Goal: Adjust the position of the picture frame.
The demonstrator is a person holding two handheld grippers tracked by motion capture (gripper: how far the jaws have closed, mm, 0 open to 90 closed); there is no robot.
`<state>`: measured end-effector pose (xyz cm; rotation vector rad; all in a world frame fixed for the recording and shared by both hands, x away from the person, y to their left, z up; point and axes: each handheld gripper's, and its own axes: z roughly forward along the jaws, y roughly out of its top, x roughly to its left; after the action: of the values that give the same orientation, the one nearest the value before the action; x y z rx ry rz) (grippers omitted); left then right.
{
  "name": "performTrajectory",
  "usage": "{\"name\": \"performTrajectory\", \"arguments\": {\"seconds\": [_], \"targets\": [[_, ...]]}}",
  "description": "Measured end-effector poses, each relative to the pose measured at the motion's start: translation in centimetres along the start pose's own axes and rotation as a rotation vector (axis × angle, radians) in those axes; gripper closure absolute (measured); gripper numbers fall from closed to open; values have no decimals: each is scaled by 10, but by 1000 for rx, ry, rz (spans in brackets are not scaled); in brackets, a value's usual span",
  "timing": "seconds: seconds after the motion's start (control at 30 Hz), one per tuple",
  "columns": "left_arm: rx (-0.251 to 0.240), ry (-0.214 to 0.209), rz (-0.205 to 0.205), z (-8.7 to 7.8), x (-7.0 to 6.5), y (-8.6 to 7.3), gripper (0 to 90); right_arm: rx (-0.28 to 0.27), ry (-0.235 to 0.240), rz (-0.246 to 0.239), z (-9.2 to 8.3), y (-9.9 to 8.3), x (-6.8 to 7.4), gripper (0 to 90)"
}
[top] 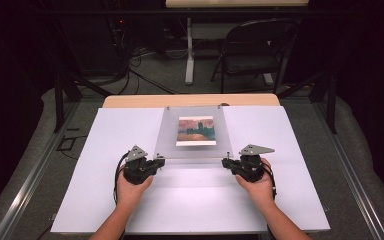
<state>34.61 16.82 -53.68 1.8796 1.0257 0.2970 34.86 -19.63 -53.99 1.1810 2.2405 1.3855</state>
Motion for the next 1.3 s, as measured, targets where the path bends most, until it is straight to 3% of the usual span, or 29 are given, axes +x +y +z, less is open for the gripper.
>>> {"name": "performTrajectory", "arguments": {"seconds": [0.4,1.3], "targets": [[43,0,7,8,-2,-6,854,41,-23,-6,6,-7,-5,852],[84,2,11,12,1,-16,852,82,-16,-12,15,-13,-5,851]]}}
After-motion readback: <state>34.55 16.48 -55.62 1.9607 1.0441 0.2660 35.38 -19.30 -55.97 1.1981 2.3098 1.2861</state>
